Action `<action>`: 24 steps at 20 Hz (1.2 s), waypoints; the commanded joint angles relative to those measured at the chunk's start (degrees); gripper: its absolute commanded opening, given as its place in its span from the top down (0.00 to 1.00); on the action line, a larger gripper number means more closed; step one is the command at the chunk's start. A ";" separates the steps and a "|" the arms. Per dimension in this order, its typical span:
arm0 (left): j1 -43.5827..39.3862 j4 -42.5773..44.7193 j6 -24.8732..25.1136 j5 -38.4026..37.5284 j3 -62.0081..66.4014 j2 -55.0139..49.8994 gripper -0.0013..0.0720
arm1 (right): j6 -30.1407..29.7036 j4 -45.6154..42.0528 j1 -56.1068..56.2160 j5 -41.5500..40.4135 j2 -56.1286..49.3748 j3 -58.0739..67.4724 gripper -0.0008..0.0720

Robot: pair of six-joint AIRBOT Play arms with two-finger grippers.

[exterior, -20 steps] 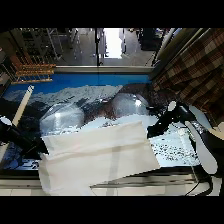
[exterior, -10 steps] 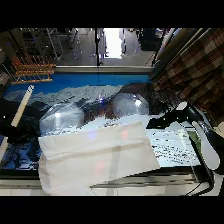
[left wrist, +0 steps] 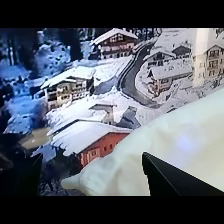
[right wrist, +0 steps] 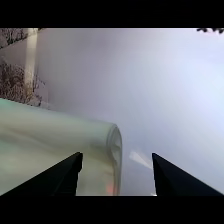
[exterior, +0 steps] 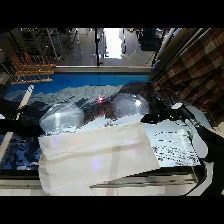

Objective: Fold the clothes and pants, and hang the long-sleeved shirts on hangers.

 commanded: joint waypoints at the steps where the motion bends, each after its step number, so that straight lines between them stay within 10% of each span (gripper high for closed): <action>1: -0.83 -0.90 6.56 -4.00 -0.04 -1.68 0.07 | -2.08 -0.33 1.09 1.99 -1.86 1.81 0.28; 5: -0.81 -1.33 8.13 -5.14 -0.04 -2.51 0.31 | -3.61 -1.88 2.75 3.13 -1.86 1.81 0.53; 10: -1.57 -4.35 8.24 -5.64 0.02 -3.30 0.97 | -5.44 -3.32 6.10 0.72 -1.86 1.90 0.96; 24: -10.21 -12.96 -0.26 21.31 20.55 -10.12 0.97 | 4.48 -8.39 6.12 -23.32 -1.70 9.07 0.96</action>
